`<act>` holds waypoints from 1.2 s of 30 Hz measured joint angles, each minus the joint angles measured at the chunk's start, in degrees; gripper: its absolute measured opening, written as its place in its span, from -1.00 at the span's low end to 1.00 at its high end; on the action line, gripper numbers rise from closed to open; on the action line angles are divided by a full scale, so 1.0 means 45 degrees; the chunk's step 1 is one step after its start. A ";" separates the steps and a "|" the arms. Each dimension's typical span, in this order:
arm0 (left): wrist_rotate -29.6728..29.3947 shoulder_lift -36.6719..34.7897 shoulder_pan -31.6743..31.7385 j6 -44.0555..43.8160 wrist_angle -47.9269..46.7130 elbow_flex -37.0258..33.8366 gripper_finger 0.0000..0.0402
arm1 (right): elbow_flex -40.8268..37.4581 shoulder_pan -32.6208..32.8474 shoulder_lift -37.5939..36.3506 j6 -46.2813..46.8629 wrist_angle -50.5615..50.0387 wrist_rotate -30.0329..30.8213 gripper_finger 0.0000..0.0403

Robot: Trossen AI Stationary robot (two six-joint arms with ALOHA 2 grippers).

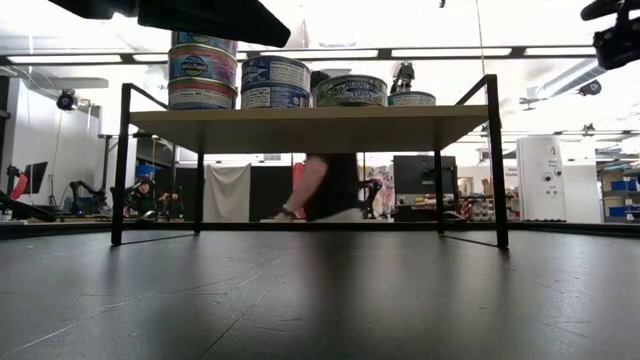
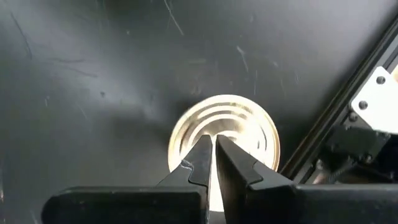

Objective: Stack canned seafood by type on shelf
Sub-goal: Stack the blue tuna can on the blue tuna can

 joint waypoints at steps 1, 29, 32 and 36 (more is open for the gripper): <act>0.0000 0.0001 0.0000 0.0026 0.0000 0.0000 -0.35 | -0.0001 0.0000 0.0000 -0.0001 0.0004 0.0151 -0.94; -0.0020 -0.0012 0.0214 0.0920 -0.0180 0.0000 -0.35 | -0.0716 0.0118 0.0469 0.2513 0.1288 -0.0794 -0.94; -0.0024 -0.0012 0.0214 0.0887 -0.0178 0.0000 -0.35 | -0.0788 0.0097 0.0782 0.2105 0.1640 -0.1229 -0.94; -0.0032 -0.0012 0.0216 0.0882 -0.0167 -0.0005 -0.35 | -0.0788 0.0102 0.0905 0.1645 0.2291 -0.1454 -0.94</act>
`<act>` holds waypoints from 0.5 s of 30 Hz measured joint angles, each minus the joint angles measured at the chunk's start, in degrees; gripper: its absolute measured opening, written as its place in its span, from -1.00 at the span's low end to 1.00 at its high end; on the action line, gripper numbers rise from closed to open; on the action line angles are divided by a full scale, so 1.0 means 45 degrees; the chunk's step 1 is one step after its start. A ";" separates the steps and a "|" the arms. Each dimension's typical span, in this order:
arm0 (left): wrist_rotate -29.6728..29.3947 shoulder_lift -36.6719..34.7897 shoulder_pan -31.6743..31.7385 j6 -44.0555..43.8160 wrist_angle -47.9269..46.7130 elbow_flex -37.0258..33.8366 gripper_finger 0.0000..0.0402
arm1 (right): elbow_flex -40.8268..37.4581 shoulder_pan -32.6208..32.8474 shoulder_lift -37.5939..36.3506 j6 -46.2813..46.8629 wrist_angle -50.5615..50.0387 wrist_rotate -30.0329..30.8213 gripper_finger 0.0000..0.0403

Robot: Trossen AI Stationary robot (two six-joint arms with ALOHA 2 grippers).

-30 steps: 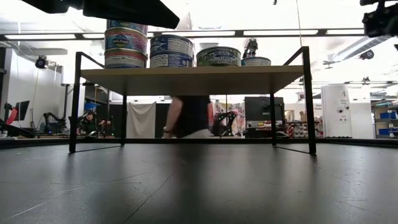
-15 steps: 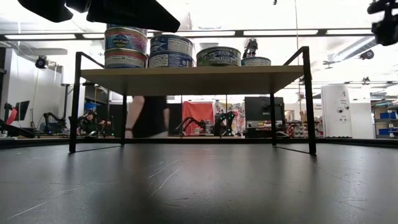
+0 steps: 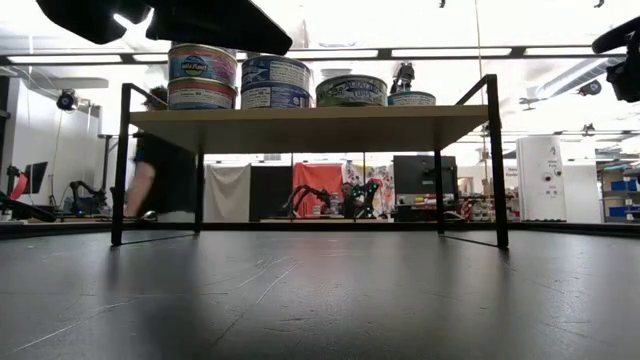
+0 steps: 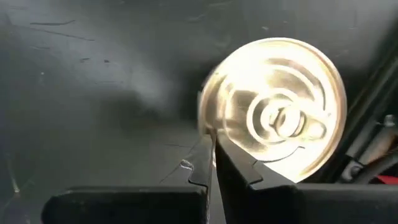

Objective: Stack canned seafood by type on shelf
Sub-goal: Stack the blue tuna can on the blue tuna can

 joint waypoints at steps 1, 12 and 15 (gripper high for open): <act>-0.0002 0.0000 0.0009 0.0000 0.0009 0.0000 -0.35 | 0.0000 0.0000 0.0024 -0.0010 0.0132 0.0008 -0.94; -0.0094 0.0000 0.0046 -0.0011 0.0031 -0.0015 -0.35 | 0.0083 0.0000 0.0196 -0.0627 0.0681 0.0452 -0.94; -0.0099 0.0000 0.0046 -0.0279 0.0046 -0.0015 -0.35 | 0.0188 0.0000 0.0198 -0.0269 0.0107 0.0514 -0.94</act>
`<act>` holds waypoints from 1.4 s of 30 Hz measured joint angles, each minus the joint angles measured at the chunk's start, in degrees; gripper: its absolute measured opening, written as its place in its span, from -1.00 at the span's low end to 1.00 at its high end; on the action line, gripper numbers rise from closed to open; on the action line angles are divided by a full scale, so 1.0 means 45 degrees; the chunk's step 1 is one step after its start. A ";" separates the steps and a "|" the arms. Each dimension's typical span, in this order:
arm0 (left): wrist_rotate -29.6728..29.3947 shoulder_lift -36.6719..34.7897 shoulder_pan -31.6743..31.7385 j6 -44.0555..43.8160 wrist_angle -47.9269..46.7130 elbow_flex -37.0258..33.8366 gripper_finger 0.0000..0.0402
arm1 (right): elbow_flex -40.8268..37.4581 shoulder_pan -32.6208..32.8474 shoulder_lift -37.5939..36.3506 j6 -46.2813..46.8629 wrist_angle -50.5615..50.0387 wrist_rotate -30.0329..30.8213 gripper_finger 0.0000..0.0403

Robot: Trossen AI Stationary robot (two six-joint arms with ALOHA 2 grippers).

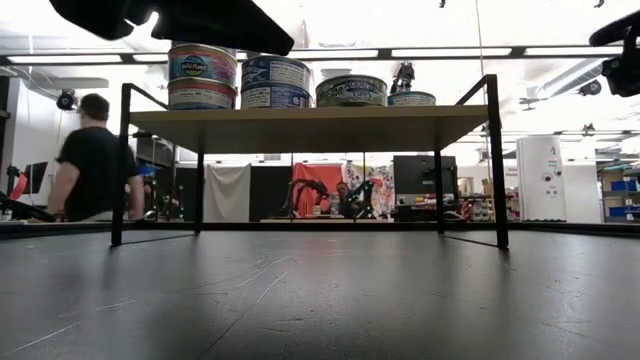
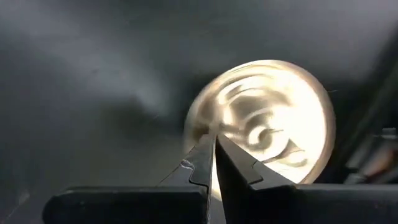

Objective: Stack canned seafood by type on shelf
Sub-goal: Stack the blue tuna can on the blue tuna can

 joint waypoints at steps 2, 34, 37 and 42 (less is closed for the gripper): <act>0.0010 0.0000 0.0000 -0.0335 0.0005 0.0000 -0.35 | 0.0002 0.0000 0.0019 0.0480 -0.0664 0.0139 -0.94; 0.0010 0.0000 0.0000 -0.0649 0.0073 0.0000 -0.35 | 0.1368 -0.0782 0.1193 -0.7267 0.6514 0.2882 -0.94; 0.0010 0.0000 0.0000 -0.0649 0.0069 0.0000 -0.35 | 0.2090 -0.0705 0.1175 -0.6841 0.5022 0.2985 -0.94; 0.0161 0.0000 0.0000 -0.0688 0.0216 0.0000 -0.35 | 0.2611 -0.0385 0.1247 -0.4061 0.1186 0.2071 -0.94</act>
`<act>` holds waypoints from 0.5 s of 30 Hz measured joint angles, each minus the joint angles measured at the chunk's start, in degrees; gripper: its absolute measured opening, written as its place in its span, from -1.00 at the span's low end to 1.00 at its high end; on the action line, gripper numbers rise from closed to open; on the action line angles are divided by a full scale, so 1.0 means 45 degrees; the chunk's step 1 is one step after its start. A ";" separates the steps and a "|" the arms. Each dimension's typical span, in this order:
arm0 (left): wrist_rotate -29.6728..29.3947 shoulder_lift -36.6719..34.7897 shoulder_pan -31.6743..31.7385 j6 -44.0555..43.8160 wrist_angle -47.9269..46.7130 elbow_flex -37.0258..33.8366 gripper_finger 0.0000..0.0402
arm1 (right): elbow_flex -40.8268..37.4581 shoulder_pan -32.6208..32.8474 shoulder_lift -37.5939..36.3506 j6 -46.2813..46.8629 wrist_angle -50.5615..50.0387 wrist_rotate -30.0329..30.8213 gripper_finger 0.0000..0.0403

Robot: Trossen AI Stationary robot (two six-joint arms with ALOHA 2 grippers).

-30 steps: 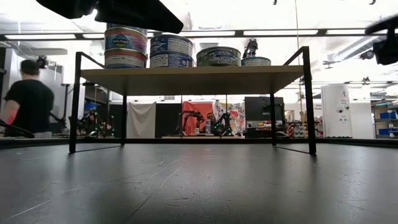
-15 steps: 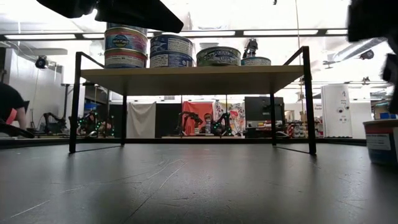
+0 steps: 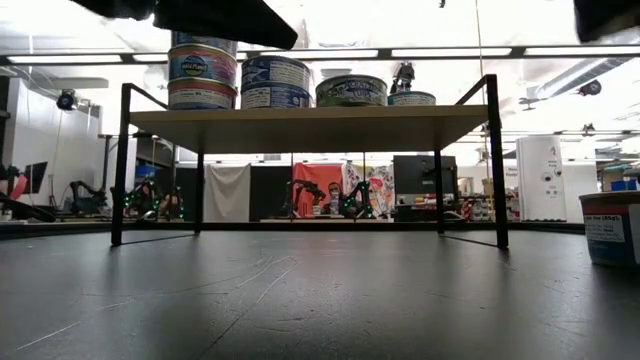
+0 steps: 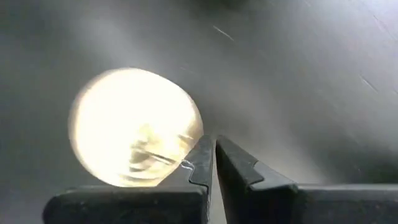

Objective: Stack canned seafood by type on shelf
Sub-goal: Stack the blue tuna can on the blue tuna can

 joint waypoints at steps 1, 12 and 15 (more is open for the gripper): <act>0.0081 0.0000 0.0000 0.0000 0.0088 0.0000 -0.35 | -0.0116 0.0060 0.0001 0.0572 -0.0490 -0.0314 -0.94; 0.3796 0.0000 0.0015 0.0088 0.1119 0.0000 -0.35 | -0.2437 0.0337 0.0341 0.1135 0.3279 -0.1698 -0.94; 0.4317 0.0000 0.0010 -0.0087 0.1216 0.0000 -0.35 | -0.2580 0.0273 0.0676 -0.0114 0.5283 -0.1181 -0.94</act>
